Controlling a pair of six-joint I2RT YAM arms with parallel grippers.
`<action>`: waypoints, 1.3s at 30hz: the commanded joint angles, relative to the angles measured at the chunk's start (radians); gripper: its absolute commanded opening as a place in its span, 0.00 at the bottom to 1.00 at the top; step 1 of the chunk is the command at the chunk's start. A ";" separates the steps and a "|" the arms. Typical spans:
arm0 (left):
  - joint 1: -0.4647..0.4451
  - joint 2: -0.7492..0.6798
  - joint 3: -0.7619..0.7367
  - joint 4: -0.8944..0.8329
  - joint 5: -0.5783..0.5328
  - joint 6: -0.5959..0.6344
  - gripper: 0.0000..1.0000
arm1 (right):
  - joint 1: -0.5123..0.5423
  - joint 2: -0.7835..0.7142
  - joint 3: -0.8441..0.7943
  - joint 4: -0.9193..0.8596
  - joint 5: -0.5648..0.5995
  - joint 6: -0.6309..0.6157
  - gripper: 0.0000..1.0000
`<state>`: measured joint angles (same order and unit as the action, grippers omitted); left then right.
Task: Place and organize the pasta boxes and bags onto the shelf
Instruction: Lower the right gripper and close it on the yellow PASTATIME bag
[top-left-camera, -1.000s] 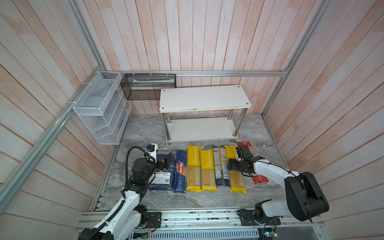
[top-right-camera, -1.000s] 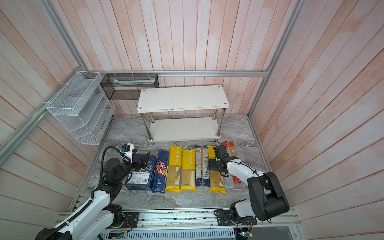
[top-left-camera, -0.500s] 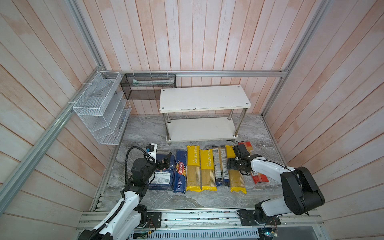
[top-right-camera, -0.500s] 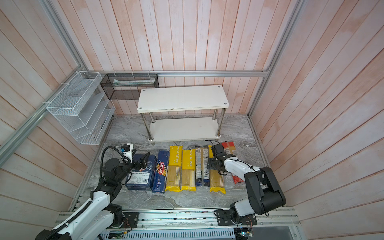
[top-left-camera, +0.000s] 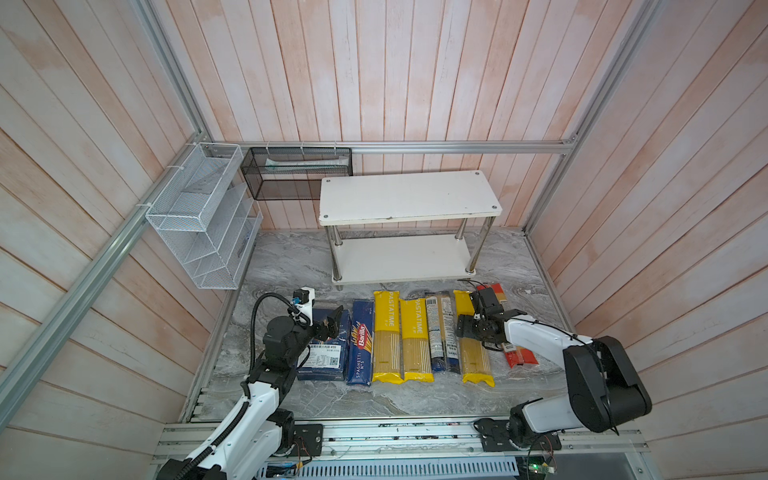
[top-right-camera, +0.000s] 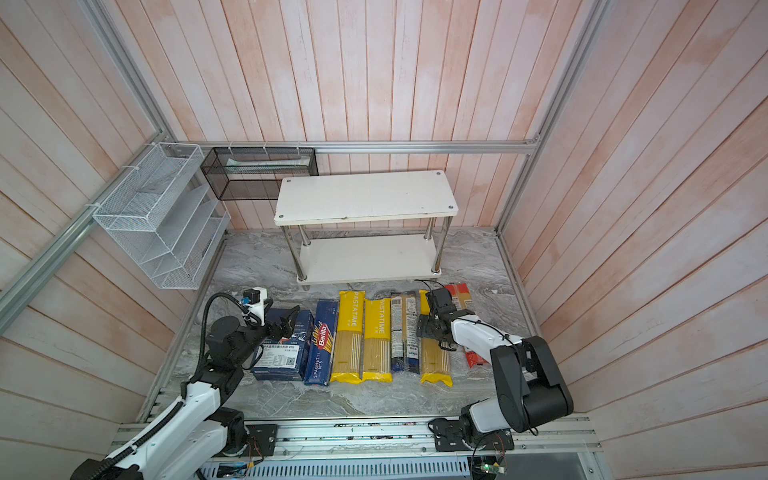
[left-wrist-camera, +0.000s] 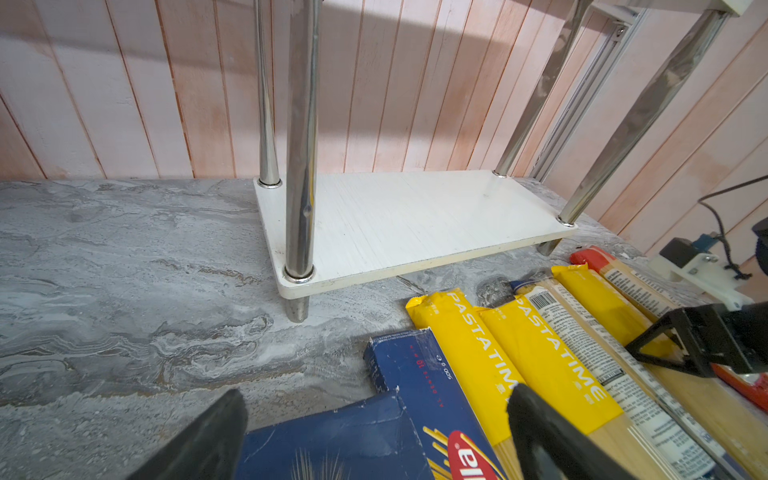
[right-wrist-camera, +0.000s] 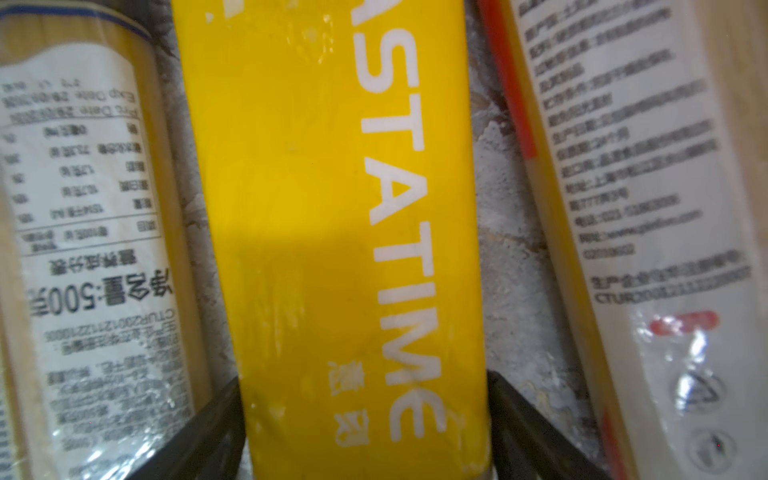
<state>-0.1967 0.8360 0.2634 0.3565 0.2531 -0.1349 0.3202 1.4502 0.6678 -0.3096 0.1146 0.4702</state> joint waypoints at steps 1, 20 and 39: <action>-0.001 0.003 0.010 0.001 -0.004 0.002 1.00 | 0.014 0.033 -0.032 -0.060 -0.031 0.042 0.87; -0.001 0.005 0.012 0.000 -0.002 0.001 1.00 | 0.031 0.104 -0.023 -0.092 0.045 0.054 0.63; 0.000 0.000 0.009 -0.001 -0.009 0.000 1.00 | 0.031 0.017 -0.064 -0.054 0.020 0.062 0.41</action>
<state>-0.1967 0.8433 0.2634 0.3550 0.2531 -0.1349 0.3527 1.4540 0.6544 -0.2558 0.1745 0.5140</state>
